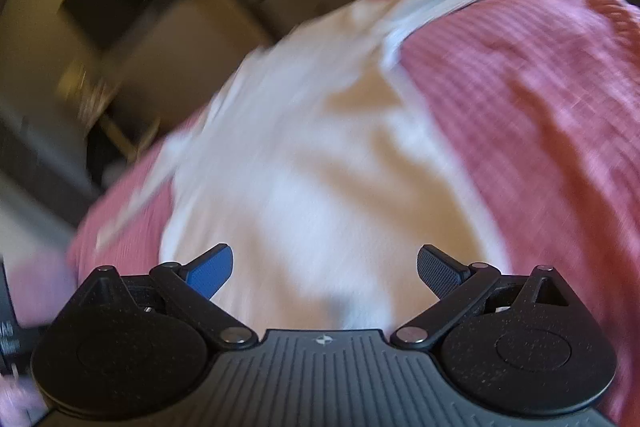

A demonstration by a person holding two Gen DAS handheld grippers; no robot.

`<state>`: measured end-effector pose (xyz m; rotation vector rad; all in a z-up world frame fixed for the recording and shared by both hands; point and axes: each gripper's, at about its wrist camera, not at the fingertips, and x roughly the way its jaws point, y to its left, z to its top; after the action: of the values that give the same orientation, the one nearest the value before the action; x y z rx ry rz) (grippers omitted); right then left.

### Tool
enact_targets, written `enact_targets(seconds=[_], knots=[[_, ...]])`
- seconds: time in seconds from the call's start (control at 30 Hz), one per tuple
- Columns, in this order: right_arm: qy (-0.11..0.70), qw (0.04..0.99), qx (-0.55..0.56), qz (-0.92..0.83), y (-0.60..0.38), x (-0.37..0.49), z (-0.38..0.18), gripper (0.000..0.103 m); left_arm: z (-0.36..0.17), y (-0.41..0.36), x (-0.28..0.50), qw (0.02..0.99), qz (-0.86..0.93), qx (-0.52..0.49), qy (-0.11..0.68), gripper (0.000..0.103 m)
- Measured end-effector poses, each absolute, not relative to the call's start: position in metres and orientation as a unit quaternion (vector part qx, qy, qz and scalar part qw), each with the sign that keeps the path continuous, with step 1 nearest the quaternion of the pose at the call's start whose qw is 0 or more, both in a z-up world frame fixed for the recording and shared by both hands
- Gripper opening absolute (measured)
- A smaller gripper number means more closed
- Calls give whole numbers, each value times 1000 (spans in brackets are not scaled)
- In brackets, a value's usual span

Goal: Fold small clothes
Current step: 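Grasp the sleeve cuff of the white top with the right gripper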

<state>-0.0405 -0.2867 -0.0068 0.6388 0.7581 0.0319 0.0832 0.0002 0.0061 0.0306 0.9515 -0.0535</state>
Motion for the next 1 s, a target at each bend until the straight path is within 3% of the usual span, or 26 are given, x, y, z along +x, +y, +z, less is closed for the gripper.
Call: enact_targets(seconds=[0.3,0.4,0.47,0.6,0.63,0.67,0.73,0.83,1.0], knots=[[320,837,444,0,-377,-16,-78,99,-31,-44,186,918,51,37,392,103],[360,854,372,48,-373,-8,-68,98,-53,-42,198,929,70,50,361,103],[367,860,352,37,-384,2,-48,90,-56,-39,203,938,66,41,339,103],[259,900,345,-64,-454,37,-10,89,-62,-38,217,944,54,43,322,103],[246,896,359,-87,-476,52,-10,81,-67,-36,220,944,51,33,325,103],[237,887,380,-111,-497,67,-14,62,-70,-34,222,944,50,21,325,103],[232,848,448,-163,-542,99,-36,39,-72,-31,221,946,48,7,319,103],[208,799,522,-217,-583,125,-71,38,-72,-28,221,946,43,-3,321,103],[182,770,552,-265,-602,149,-105,37,-74,-26,219,948,40,-12,317,103]])
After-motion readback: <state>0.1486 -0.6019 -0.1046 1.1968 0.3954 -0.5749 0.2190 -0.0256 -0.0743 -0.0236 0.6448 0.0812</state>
